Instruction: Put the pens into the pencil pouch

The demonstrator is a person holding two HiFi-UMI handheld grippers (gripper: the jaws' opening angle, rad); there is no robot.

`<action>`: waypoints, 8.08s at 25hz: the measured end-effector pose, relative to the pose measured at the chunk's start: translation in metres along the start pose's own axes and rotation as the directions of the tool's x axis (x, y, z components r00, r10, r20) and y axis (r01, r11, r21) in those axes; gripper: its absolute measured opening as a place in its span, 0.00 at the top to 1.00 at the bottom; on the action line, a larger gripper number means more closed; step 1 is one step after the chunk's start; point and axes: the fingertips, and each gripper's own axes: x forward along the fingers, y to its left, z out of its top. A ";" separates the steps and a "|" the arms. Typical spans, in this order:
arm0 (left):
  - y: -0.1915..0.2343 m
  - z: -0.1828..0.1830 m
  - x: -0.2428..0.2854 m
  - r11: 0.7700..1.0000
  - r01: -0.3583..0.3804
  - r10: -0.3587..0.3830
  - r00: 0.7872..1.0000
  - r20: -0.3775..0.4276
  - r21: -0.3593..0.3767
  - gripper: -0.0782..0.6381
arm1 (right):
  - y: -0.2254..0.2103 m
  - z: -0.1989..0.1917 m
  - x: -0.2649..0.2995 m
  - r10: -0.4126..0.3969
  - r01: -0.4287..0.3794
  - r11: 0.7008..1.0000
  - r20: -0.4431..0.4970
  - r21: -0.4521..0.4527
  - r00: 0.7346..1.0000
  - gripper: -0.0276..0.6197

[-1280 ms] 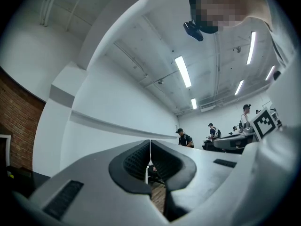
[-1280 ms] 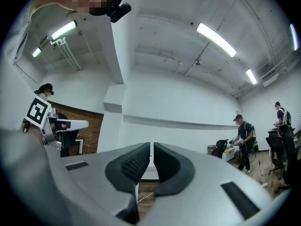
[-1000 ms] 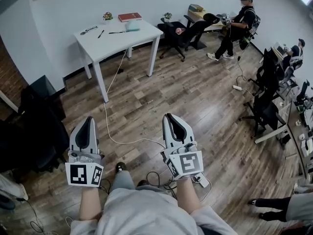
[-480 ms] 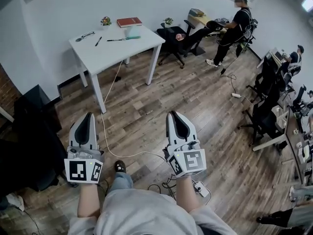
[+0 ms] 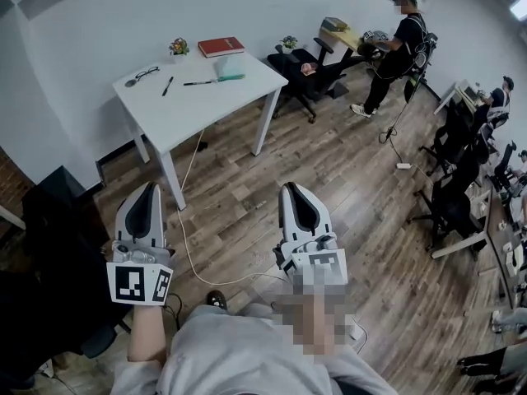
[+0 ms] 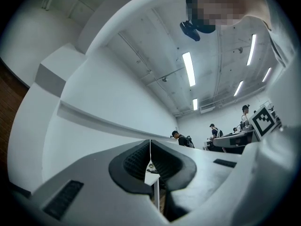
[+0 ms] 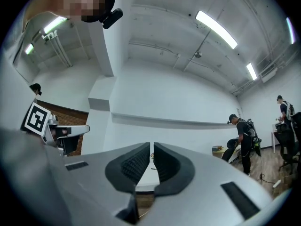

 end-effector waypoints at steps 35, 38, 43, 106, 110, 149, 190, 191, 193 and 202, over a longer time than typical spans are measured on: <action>0.088 -0.090 0.342 0.997 -0.076 0.075 0.996 0.041 0.020 0.85 | -0.175 -0.047 0.337 0.085 -0.085 0.996 0.022 -0.015 0.996 0.89; 0.082 -0.095 0.365 0.997 -0.071 0.069 0.997 0.046 0.041 0.85 | -0.195 -0.054 0.355 0.087 -0.087 0.996 0.022 -0.001 0.996 0.89; 0.091 -0.099 0.388 0.997 -0.074 0.074 0.995 0.062 0.002 0.86 | -0.205 -0.066 0.382 0.109 -0.109 0.994 0.008 0.017 0.994 0.89; 0.163 -0.601 0.661 0.836 0.511 -0.382 0.281 -0.881 -0.199 0.70 | -0.267 -0.248 0.669 -0.082 0.103 0.994 -0.378 0.036 0.922 0.89; 0.164 -0.614 0.656 0.835 0.516 -0.357 0.242 -0.902 -0.192 0.72 | -0.267 -0.253 0.673 -0.076 0.097 0.995 -0.388 0.035 0.918 0.89; 0.205 -0.378 0.703 0.910 0.082 -0.284 0.836 -0.469 -0.406 0.83 | -0.269 -0.200 0.736 0.225 -0.219 0.974 -0.214 0.053 0.951 0.89; 0.304 -0.263 0.491 0.786 -0.591 0.540 0.799 -0.265 -0.182 0.83 | -0.023 -0.376 0.762 0.707 -0.902 0.395 -0.684 0.173 0.178 0.90; 0.308 -0.264 0.487 0.784 -0.592 0.540 0.798 -0.267 -0.186 0.83 | -0.017 -0.382 0.763 0.695 -0.907 0.384 -0.701 0.173 0.160 0.90; 0.315 -0.265 0.479 0.780 -0.595 0.541 0.796 -0.271 -0.195 0.83 | -0.008 -0.397 0.764 0.667 -0.916 0.361 -0.735 0.175 0.123 0.90; 0.341 -0.274 0.455 0.768 -0.605 0.540 0.788 -0.296 -0.211 0.83 | 0.020 -0.455 0.766 0.531 -0.938 0.291 -0.847 0.188 -0.005 0.77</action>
